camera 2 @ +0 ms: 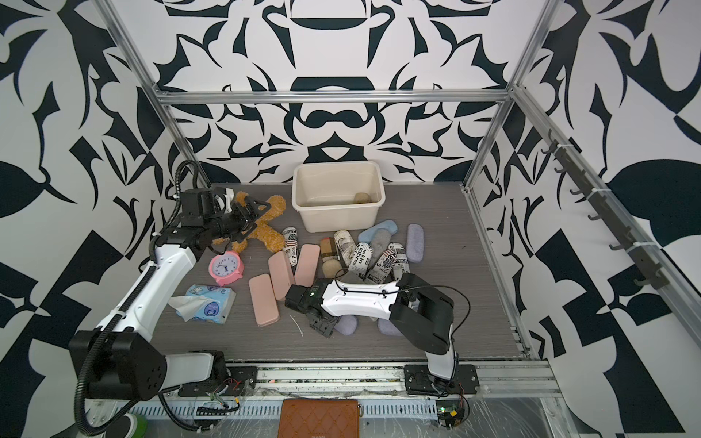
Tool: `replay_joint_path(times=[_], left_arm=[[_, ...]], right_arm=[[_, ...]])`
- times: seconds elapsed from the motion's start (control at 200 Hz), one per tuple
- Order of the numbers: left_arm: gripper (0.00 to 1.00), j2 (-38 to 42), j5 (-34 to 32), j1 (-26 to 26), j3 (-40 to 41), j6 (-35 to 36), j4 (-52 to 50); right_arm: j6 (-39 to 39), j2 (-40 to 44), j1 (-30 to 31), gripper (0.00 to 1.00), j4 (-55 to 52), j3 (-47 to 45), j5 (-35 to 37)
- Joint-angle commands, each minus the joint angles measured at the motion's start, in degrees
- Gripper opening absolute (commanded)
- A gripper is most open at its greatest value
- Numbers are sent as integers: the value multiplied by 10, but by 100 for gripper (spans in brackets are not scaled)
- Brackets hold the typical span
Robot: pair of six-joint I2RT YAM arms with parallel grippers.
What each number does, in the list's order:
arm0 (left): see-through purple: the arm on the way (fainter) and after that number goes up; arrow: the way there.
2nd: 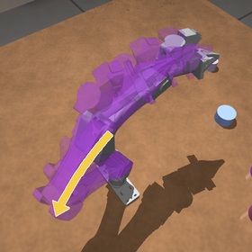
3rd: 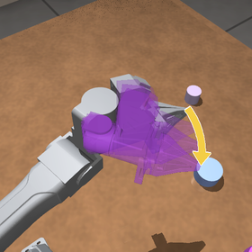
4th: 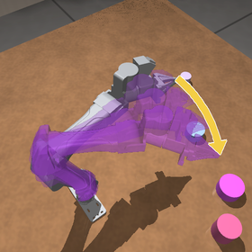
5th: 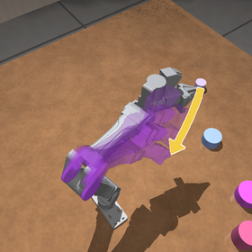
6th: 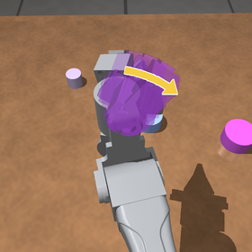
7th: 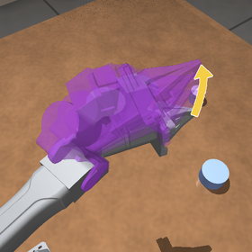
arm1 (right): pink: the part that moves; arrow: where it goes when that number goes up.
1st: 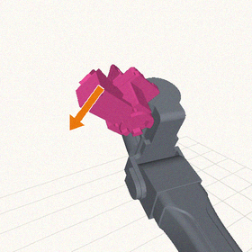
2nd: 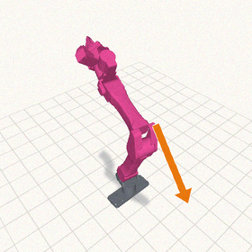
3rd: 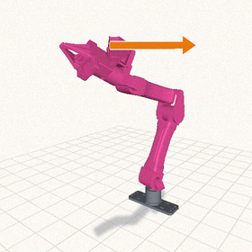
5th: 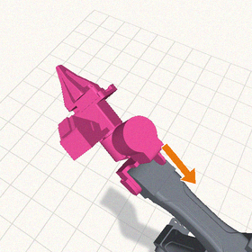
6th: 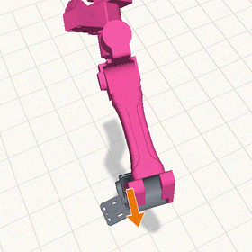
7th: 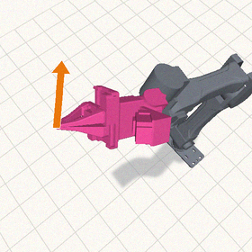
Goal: Put the glasses cases into the storage boxes
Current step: Pick up the glasses case at the center of the board, then place the glasses case in the storage box.
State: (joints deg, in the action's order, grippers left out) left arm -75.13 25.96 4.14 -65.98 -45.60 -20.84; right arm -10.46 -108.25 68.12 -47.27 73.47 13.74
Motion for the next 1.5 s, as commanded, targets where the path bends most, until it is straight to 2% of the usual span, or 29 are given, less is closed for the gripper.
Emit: replay_joint_path(times=[0.0,0.27,0.365,0.535,0.625,0.65,0.75,0.98,1.21,1.33,1.495], left_arm=[[99,-3,6,-2,7,-1,-3],[99,-4,9,-2,7,-2,-1],[99,-6,8,-2,4,-1,-4],[99,-4,9,-2,4,0,-3],[99,-5,8,-2,5,1,-3],[99,-4,9,-2,4,1,-3],[99,-8,17,-2,3,0,0],[100,-25,40,-1,0,-2,9],[98,-48,63,7,-7,8,12],[98,-65,76,21,-16,20,9],[97,-79,76,30,-21,29,0]], right_arm=[[-7,-7,1,68,19,-3,-12],[-12,-10,2,47,39,-6,-21],[-14,15,2,45,48,-3,-48],[-18,86,2,41,54,17,-47],[-12,119,1,40,48,44,-33],[-8,128,1,40,46,53,-4],[9,153,-15,40,46,88,34],[47,181,-127,39,105,170,88],[33,163,-264,39,235,214,71],[25,99,-329,39,259,280,40],[29,-46,-383,39,214,431,10]])
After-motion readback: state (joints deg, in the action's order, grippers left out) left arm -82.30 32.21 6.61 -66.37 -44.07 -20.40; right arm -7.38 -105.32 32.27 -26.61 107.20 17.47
